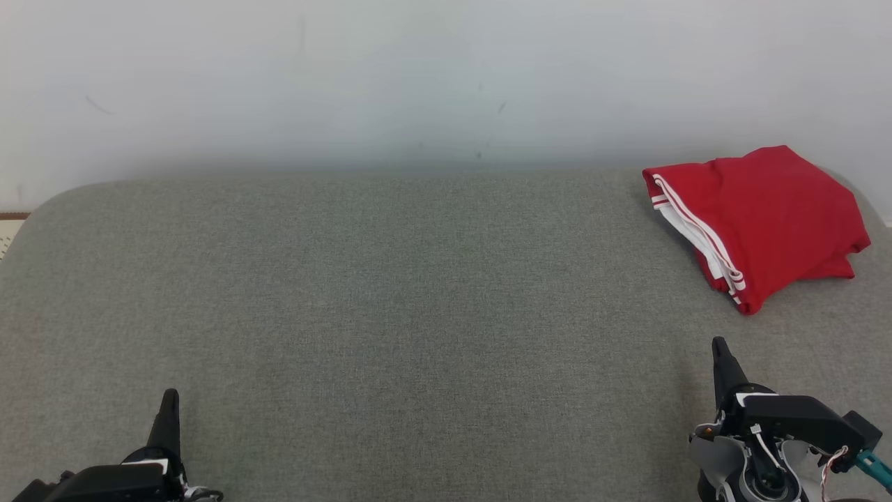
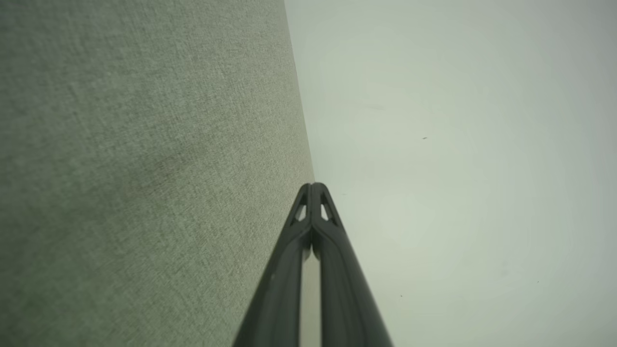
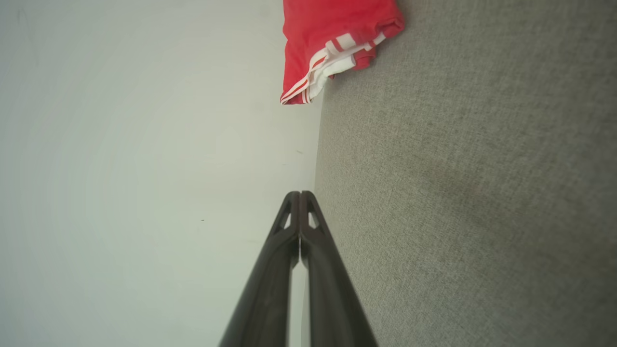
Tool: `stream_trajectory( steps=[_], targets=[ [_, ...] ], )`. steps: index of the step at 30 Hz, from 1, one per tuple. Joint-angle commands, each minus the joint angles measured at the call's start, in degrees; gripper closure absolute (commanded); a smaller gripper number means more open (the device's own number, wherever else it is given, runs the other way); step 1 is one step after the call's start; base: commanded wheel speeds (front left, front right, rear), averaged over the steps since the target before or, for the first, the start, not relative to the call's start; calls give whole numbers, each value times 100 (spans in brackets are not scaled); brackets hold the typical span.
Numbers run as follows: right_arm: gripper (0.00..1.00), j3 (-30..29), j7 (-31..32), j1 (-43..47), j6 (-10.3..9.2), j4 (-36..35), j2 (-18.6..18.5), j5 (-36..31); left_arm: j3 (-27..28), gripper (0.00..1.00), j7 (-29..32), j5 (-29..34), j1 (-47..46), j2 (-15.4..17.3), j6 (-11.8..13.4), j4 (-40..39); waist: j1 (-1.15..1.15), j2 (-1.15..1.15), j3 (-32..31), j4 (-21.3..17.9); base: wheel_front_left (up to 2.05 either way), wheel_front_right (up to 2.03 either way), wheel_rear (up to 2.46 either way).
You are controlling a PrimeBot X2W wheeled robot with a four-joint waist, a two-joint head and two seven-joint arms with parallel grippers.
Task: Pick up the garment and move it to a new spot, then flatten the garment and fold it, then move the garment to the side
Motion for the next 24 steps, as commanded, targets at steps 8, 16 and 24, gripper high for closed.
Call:
stream_trajectory(
  steps=[8, 16, 24],
  targets=[
    [100, -73, 96, -146, -1, 100, 30, 418, 76, 100, 116, -416, -164, 44, -57, 111, 0, 0, 3, 9, 0, 0, 0],
    [100, -129, 169, -217, -2, 196, 46, 756, 108, 100, 221, -733, -244, 46, -92, 201, -1, 0, 5, 17, 0, 0, 0],
    [100, -177, 228, -253, -2, 272, 60, 1049, 140, 100, 303, -1014, -286, 50, -101, 292, -1, 0, 8, 24, 0, 0, 0]
  ],
)
